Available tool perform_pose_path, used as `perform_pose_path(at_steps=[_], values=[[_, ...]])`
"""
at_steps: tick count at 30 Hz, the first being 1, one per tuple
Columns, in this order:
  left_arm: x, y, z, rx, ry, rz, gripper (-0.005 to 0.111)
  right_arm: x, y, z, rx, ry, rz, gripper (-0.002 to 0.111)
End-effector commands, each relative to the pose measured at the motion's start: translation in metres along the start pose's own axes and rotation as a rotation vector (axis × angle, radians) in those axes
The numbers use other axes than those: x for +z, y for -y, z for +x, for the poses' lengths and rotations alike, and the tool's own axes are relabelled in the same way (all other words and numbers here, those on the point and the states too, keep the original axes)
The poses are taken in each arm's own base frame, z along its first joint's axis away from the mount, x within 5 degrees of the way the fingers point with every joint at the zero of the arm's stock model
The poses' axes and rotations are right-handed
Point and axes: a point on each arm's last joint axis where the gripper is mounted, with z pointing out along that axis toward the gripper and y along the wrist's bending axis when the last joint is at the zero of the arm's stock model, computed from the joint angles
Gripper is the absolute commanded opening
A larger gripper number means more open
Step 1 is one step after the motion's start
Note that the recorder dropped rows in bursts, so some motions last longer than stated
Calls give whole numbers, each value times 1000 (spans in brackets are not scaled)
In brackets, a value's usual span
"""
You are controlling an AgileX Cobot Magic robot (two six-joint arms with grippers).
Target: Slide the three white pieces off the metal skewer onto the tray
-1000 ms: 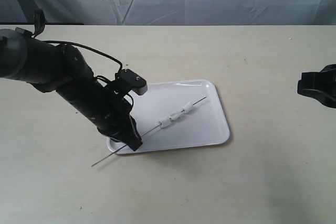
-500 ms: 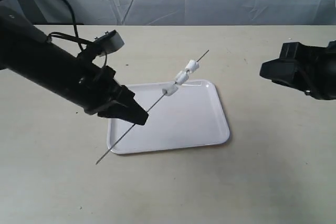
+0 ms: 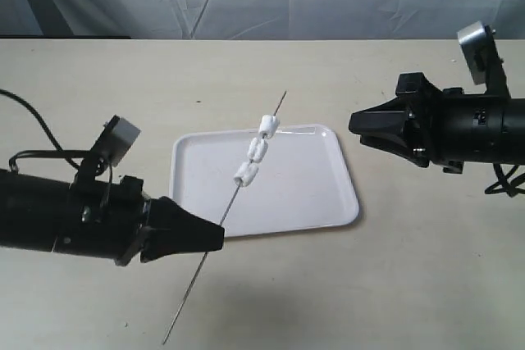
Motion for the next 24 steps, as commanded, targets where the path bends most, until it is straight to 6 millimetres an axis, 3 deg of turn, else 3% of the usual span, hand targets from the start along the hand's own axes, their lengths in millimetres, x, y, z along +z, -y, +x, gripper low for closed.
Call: perform_pose_path(at_steps=[1,7,13,24], values=[[-2,-5,10,-16,16,-11,0,18,10,4,-5,-73,-126,31],[-2,-8,5,-7,34,-56,0,56,25,16,-33,-206,-155,31],[-3,-15,0,0,60,-153,0,91,16,6,-72,-261,-192,31],[-2,-11,1,-10,50,-99,0,119,-10,-15,-127,-240,-184,32]])
